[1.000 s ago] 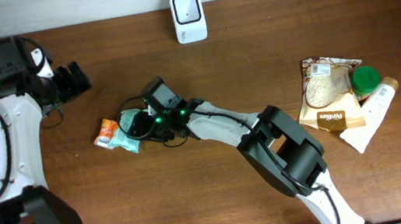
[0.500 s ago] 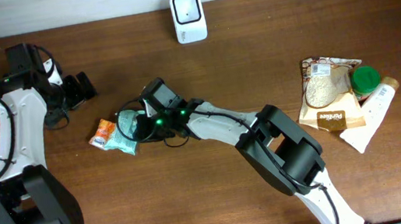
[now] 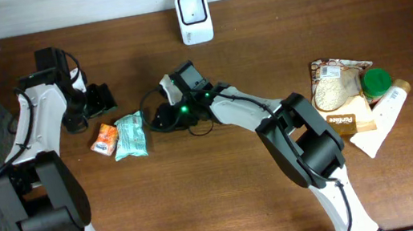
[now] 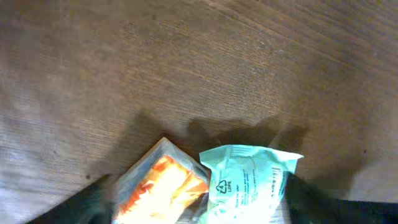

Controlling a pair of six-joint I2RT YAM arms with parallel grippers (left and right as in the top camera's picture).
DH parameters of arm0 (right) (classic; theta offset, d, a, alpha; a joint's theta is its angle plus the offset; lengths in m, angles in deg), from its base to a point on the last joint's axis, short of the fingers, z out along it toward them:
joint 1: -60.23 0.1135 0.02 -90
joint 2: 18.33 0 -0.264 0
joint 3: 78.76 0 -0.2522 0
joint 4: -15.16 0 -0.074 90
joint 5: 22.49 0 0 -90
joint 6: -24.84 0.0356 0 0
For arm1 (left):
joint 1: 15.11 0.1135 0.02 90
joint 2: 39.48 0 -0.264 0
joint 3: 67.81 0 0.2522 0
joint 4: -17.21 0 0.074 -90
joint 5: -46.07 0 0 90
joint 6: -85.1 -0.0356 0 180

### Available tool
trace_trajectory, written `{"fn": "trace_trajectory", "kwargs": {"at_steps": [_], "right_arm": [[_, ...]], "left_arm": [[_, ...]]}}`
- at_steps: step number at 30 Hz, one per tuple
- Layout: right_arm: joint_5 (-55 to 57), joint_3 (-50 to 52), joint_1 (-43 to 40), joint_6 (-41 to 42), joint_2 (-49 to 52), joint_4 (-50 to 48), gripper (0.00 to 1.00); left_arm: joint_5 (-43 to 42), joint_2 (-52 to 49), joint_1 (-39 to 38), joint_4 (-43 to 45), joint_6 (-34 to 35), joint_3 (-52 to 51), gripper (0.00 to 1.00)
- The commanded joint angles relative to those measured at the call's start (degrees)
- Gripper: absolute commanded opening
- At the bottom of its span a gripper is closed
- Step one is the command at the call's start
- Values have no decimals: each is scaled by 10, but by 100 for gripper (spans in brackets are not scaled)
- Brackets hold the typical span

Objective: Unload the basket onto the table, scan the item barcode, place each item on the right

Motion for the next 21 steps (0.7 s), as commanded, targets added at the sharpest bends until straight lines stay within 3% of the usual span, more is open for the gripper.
{"fn": "trace_trajectory", "kwargs": {"at_steps": [1,2,4,9,16,21], "right_arm": [[-47,-5,5,-10,-19,2,34],[-44,-5,-3,-19,-24,11,36],[-15,-5,-35,-43,-40,62,39],[57,-5,-118,-129,-78,212,41],[66,-5,-149,-130,-77,239,43],[65,-5,-152,-130,-77,241,43]], "left_arm": [[-10,-6,-6,4,-90,-4,60],[-11,-8,-12,-1,-106,-4,37],[8,-17,-22,-13,-106,-9,6],[69,-19,-28,-18,-47,-49,0],[-4,-19,-93,-94,-43,-49,0],[-72,-19,-158,-93,-31,-49,0]]}}
